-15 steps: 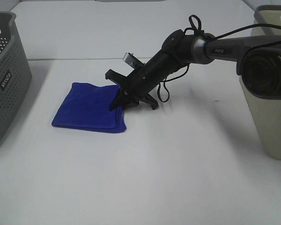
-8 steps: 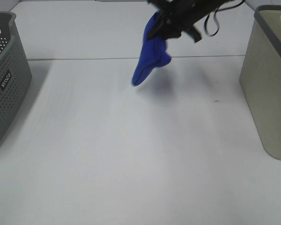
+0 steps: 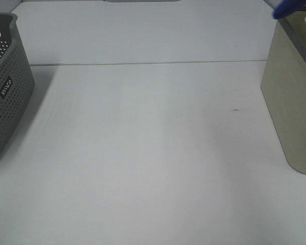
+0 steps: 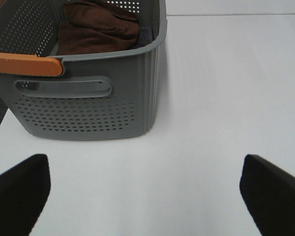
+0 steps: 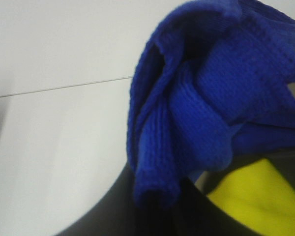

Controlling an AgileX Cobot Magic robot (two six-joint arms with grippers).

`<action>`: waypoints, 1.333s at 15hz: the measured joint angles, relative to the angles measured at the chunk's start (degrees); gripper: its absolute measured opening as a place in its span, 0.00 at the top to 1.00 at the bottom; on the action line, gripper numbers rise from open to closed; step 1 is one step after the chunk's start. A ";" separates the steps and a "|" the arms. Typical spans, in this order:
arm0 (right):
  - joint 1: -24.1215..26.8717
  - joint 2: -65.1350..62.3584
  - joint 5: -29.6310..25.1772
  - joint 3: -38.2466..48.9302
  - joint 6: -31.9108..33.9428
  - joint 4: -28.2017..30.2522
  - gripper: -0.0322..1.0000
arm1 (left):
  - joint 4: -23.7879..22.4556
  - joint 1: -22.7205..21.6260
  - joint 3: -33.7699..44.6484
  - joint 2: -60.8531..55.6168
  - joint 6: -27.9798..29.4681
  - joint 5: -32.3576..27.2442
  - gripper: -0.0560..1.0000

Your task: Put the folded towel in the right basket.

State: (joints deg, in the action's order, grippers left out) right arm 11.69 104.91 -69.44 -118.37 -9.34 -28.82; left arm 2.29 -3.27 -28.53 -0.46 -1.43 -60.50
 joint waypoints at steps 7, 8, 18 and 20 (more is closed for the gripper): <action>3.50 0.97 -0.34 3.55 4.98 13.98 0.88 | -0.06 0.00 0.00 0.00 0.00 0.00 0.03; 3.50 1.38 -0.34 5.96 5.33 15.24 0.88 | -0.17 0.00 0.00 0.00 0.00 0.00 0.03; 0.86 1.09 -0.52 15.76 10.20 19.31 0.04 | -0.57 0.00 0.00 0.00 0.00 0.00 0.03; -5.61 -0.40 -0.52 15.76 11.92 20.45 0.03 | -0.57 0.00 0.00 0.00 0.00 0.00 0.03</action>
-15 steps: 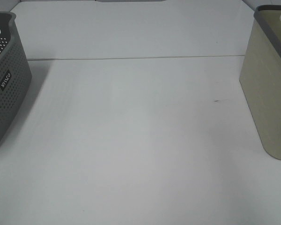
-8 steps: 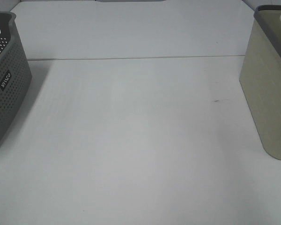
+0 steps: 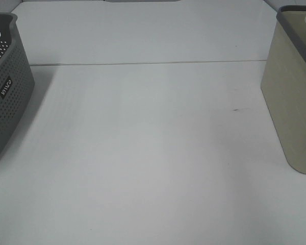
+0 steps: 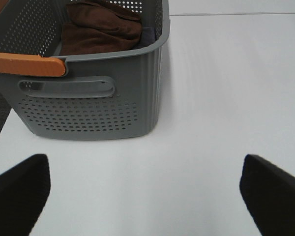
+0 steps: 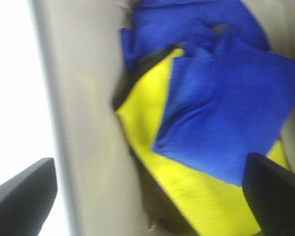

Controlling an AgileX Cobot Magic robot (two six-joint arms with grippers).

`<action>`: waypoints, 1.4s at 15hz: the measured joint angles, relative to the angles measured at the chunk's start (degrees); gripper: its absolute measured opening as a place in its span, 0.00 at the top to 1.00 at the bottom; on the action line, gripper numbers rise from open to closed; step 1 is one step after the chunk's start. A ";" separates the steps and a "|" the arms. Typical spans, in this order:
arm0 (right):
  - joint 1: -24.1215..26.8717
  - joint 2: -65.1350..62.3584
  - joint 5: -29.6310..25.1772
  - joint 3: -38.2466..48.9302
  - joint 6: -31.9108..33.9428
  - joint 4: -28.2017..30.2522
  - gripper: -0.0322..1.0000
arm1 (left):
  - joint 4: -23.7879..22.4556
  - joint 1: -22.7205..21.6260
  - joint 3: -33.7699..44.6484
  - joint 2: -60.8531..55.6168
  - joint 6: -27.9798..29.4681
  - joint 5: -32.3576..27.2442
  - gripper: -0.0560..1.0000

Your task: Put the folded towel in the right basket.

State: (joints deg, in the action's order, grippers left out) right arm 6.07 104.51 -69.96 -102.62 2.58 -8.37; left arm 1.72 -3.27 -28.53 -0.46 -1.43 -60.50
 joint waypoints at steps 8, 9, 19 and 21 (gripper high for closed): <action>-10.31 -4.81 0.00 0.00 3.21 0.34 0.03 | -0.06 0.00 0.00 0.00 0.00 0.00 0.03; -10.31 -6.70 0.00 0.52 3.21 0.63 0.03 | -0.06 0.00 0.00 0.00 0.00 0.00 0.03; -10.31 -66.18 7.79 50.82 2.69 4.64 0.03 | -0.06 0.00 0.00 0.00 0.00 0.00 0.03; -10.31 -79.18 7.85 57.75 2.64 6.02 0.03 | -0.06 0.00 0.00 0.00 0.00 0.00 0.03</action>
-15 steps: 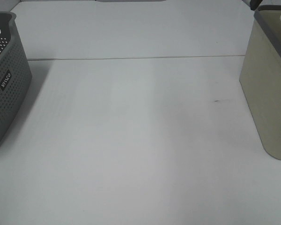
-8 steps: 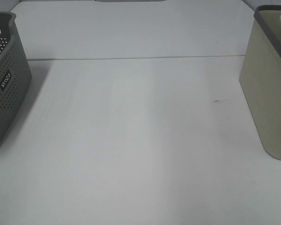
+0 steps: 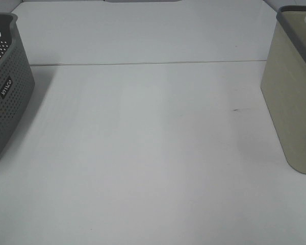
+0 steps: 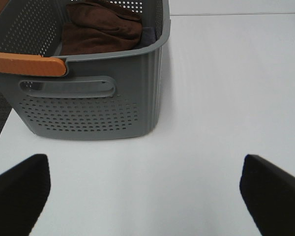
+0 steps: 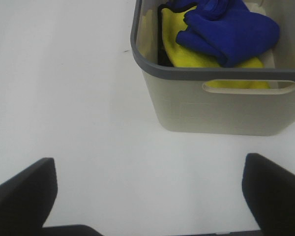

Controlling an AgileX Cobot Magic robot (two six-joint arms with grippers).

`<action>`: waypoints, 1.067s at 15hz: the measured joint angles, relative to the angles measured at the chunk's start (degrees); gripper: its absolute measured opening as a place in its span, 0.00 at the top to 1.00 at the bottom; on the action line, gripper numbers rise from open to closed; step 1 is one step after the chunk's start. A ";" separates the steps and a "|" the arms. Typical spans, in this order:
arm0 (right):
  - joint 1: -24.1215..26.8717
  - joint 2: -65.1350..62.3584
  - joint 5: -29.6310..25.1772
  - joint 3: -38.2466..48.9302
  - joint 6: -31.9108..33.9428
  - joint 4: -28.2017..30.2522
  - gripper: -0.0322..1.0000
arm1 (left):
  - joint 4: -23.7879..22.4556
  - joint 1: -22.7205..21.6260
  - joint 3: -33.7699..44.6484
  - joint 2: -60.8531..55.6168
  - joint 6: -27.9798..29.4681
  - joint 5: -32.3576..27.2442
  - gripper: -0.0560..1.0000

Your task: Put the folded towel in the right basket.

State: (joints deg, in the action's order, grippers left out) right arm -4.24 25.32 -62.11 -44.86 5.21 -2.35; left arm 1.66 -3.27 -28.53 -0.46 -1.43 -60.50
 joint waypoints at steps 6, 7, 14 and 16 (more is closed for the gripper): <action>0.00 -25.21 0.29 14.15 -2.75 2.35 0.03 | 0.00 0.00 0.00 0.00 0.00 0.00 0.03; 0.00 -25.55 0.34 15.24 -2.86 2.35 0.03 | 0.00 0.00 0.00 0.00 0.00 0.00 0.03; 0.00 -25.55 1.03 15.99 -3.50 2.35 0.03 | 0.00 0.00 0.00 0.00 0.00 0.00 0.03; 0.00 -25.55 1.03 15.99 -3.50 2.35 0.03 | 0.00 0.00 0.00 0.00 0.00 0.00 0.03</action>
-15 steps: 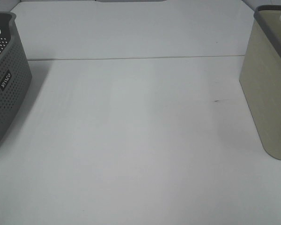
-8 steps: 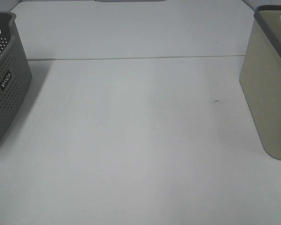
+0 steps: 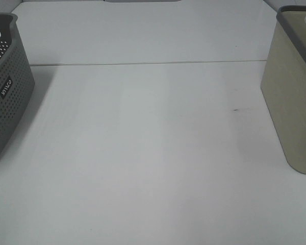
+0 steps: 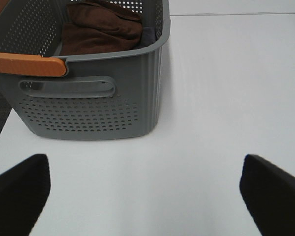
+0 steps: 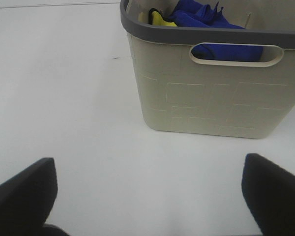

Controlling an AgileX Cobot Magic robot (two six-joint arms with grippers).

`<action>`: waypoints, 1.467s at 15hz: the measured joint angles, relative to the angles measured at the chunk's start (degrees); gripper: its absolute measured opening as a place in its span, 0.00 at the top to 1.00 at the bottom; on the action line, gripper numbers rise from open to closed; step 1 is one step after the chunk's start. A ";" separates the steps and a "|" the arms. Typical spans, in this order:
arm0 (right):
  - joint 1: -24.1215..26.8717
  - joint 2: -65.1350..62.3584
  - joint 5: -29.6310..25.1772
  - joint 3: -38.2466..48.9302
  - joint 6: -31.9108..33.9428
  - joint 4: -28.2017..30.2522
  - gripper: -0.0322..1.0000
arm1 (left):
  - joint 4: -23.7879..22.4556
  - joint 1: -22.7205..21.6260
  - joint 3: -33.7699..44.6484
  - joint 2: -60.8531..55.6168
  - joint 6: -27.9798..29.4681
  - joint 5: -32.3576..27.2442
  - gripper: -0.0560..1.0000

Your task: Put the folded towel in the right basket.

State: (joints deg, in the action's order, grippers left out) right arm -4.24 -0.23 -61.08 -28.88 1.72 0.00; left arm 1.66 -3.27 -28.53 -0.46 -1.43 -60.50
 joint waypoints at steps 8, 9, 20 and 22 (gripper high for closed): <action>4.35 0.00 0.11 0.00 0.00 0.00 0.03 | 0.00 0.00 0.00 0.00 0.00 0.00 0.03; 4.76 0.00 0.11 0.00 0.00 0.00 0.03 | 0.00 0.00 0.00 0.00 0.00 0.00 0.03; 4.70 0.00 0.23 0.00 0.00 -0.63 0.03 | 0.00 0.00 0.00 0.00 0.00 0.00 0.03; 4.70 0.00 0.23 0.00 0.00 -0.92 0.03 | 0.00 0.00 0.00 0.00 0.00 0.00 0.03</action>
State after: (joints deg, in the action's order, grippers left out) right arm 0.46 -0.23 -60.85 -28.88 1.72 -0.92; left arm 1.66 -3.27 -28.53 -0.46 -1.43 -60.50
